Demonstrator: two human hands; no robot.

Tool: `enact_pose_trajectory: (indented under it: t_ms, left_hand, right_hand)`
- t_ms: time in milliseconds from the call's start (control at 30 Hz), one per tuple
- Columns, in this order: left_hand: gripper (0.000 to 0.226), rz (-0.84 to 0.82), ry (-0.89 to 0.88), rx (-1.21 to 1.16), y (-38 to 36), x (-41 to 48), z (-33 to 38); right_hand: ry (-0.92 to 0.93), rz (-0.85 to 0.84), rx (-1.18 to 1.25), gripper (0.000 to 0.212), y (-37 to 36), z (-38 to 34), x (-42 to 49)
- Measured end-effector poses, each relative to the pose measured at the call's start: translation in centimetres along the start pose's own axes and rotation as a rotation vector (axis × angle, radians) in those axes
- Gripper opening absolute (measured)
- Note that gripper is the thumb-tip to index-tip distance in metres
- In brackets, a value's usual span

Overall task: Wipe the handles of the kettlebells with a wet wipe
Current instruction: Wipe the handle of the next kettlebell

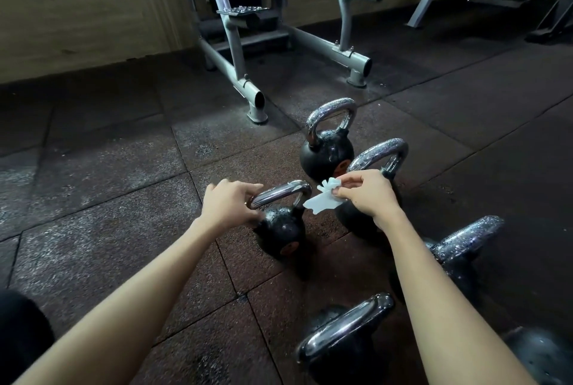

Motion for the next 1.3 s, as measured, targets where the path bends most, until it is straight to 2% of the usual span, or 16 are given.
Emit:
enact_pose_trajectory:
  t_ms: [100,133,200,367,500,600,767,967,1167,1233,1300]
  left_hand:
    - [0.047,0.052,0.228,-0.641,-2.8,-2.5,-2.2]
    - [0.035,0.076,0.261,-0.755,-3.8,-3.0,-2.4]
    - [0.023,0.131,0.248,-0.814,-5.3,-3.8,-2.1]
    - [0.030,0.251,0.113,-0.652,-6.9,-4.7,-0.1]
    - [0.040,0.263,0.143,-0.409,-6.8,-5.3,1.2]
    - [0.050,0.282,0.163,-0.338,-6.3,-5.9,2.5]
    - [0.041,0.292,0.145,-0.261,-6.2,-6.6,2.0]
    - [0.027,0.194,-0.087,-0.253,-5.1,-5.7,-1.0]
    - [0.019,0.073,-0.176,-0.264,-3.6,-4.6,-2.3]
    - [0.024,0.022,-0.188,-0.215,-3.3,-4.6,-1.6]
    - [0.040,-0.053,-0.161,-0.082,-2.7,-4.1,-1.5]
  right_hand:
    - [-0.008,0.003,0.011,0.022,0.1,0.2,-0.1]
    - [-0.006,0.000,0.011,0.022,0.1,0.2,-0.1]
    - [-0.003,-0.012,0.025,0.022,-0.1,-0.1,-0.3]
    - [0.009,-0.023,0.047,0.021,-0.2,-0.6,-0.8]
    - [0.018,-0.019,0.055,0.021,0.0,-1.0,-1.0]
    - [0.022,-0.005,0.045,0.022,0.4,-1.1,-1.1]
    - [0.004,0.008,-0.012,0.021,1.4,-0.5,-1.1]
    - [0.011,0.018,-0.008,0.021,2.1,0.3,-0.3]
    - [0.006,0.020,0.022,0.021,2.4,1.0,0.3]
    - [-0.006,0.029,0.044,0.022,2.4,0.9,0.4]
    - [-0.004,0.026,0.067,0.023,2.1,0.6,0.5]
Point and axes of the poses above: each hand's wrist, its own x-axis towards the middle knuckle, its own y-axis out of the back of the hand, z = x × y, the point moved 3 cm from there along x, towards the middle knuckle, and after that the axes turned 5 degrees about -y, right-handed, at the moved point
